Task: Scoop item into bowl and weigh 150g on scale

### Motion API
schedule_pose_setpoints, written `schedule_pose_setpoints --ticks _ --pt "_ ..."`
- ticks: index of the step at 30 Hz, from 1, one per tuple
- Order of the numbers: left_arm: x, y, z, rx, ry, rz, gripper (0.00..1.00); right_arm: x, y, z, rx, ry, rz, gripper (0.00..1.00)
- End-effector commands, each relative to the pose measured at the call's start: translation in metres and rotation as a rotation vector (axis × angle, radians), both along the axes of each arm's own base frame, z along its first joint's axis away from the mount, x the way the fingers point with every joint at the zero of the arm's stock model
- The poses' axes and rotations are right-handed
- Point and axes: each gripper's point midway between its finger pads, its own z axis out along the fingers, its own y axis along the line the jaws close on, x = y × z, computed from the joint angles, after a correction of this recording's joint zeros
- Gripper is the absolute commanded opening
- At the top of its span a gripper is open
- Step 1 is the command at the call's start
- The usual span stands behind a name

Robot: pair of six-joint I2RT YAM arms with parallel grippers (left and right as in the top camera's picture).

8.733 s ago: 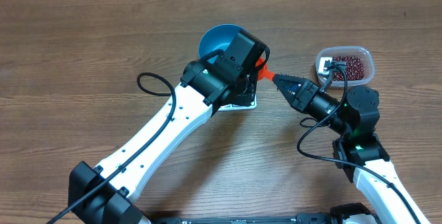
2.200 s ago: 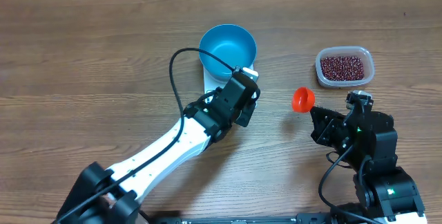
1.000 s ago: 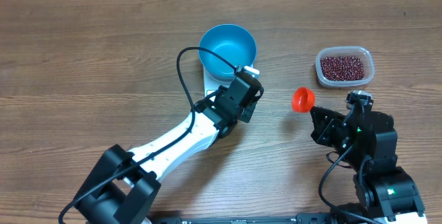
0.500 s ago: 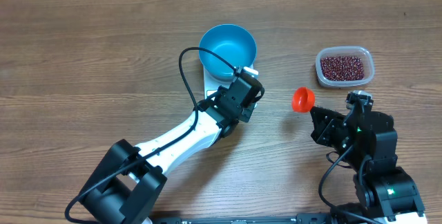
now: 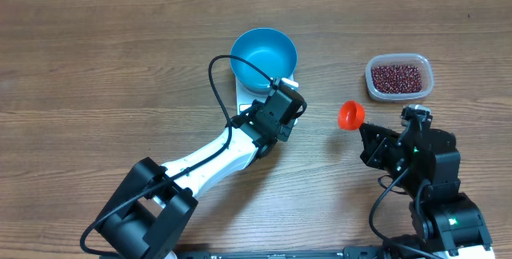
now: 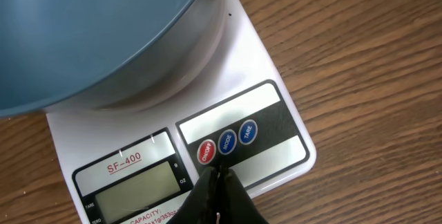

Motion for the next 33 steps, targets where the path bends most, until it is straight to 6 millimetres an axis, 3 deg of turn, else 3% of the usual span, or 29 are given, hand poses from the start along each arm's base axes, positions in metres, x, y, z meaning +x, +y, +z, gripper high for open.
schedule_pose_setpoints --ticks 1,33 --pt "0.003 0.006 -0.010 0.023 0.003 0.027 0.06 0.003 -0.001 0.016 -0.005 -0.045 -0.006 0.04" --pt "0.005 0.006 -0.029 0.047 0.023 0.028 0.04 0.003 -0.001 0.016 -0.005 -0.045 -0.007 0.04"
